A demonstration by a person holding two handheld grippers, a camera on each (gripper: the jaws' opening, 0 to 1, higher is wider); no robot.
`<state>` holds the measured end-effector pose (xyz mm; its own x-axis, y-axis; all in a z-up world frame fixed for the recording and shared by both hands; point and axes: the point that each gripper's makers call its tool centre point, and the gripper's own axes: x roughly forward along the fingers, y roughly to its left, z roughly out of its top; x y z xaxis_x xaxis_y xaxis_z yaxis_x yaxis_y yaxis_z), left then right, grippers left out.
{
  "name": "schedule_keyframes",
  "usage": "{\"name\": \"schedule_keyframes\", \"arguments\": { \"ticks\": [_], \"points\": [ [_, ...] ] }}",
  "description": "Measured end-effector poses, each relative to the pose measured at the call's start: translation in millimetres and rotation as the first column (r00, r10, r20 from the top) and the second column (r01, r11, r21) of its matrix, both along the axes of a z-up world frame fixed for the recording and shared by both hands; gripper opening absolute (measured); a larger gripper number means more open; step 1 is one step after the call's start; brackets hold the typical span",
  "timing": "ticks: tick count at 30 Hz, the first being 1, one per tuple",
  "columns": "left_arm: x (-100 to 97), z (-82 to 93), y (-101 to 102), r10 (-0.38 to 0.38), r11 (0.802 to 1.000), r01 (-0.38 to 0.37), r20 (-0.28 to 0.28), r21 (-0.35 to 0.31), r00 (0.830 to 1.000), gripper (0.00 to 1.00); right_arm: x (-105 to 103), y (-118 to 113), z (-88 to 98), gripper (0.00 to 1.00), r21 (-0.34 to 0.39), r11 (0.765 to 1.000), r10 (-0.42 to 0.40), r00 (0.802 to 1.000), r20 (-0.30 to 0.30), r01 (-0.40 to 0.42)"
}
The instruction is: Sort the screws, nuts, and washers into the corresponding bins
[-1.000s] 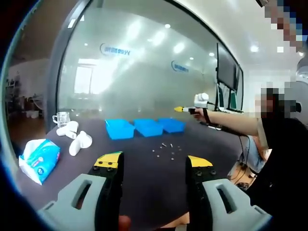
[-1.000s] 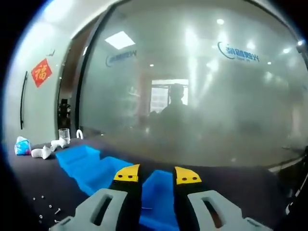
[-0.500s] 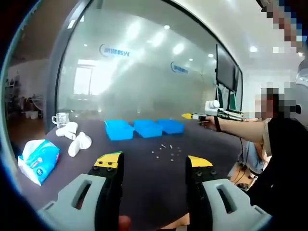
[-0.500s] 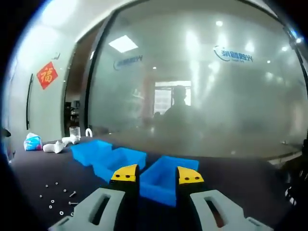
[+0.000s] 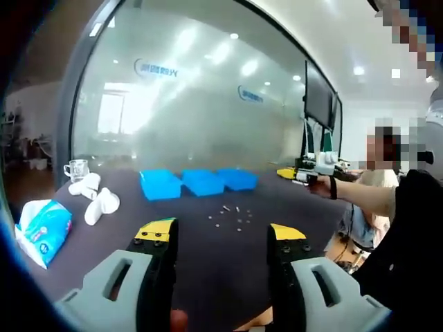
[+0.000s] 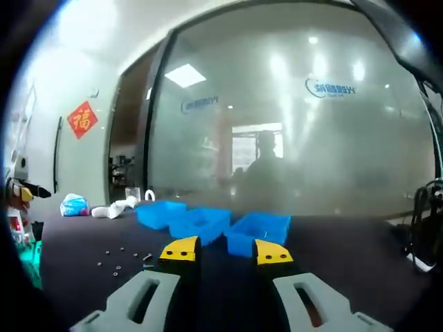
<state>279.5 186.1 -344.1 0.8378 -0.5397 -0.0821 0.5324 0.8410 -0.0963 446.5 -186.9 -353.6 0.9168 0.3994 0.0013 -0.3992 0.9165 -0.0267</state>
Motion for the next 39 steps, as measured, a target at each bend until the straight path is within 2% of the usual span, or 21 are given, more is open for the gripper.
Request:
{"name": "schedule_keyframes", "arguments": {
  "ticks": [8, 13, 18, 28, 39],
  "points": [
    [0.4, -1.8, -7, -0.015, 1.000, 0.015, -0.003, 0.008, 1.000, 0.51, -53, -12, -20.6, 0.24, 0.008, 1.000, 0.026, 0.999, -0.034, -0.026],
    [1.1, -2.6, -10, -0.018, 1.000, 0.018, -0.007, 0.007, 1.000, 0.51, -76, -24, -30.4, 0.24, 0.024, 1.000, 0.020, 0.999, -0.042, -0.019],
    [2.4, -3.9, -14, -0.025, 1.000, 0.025, -0.011, 0.017, 1.000, 0.51, -94, -38, -39.4, 0.24, 0.008, 1.000, 0.013, 0.998, -0.061, -0.013],
    [2.1, -2.8, -18, -0.032, 0.999, 0.032, 0.001, 0.032, 0.999, 0.52, -117, -37, -30.8, 0.24, 0.024, 1.000, 0.019, 0.999, -0.036, -0.019],
    [1.8, -3.9, -16, -0.029, 0.998, 0.028, 0.007, 0.048, 1.000, 0.52, -129, -29, -22.7, 0.24, 0.001, 0.999, 0.043, 0.998, -0.036, -0.043]
  ]
}}
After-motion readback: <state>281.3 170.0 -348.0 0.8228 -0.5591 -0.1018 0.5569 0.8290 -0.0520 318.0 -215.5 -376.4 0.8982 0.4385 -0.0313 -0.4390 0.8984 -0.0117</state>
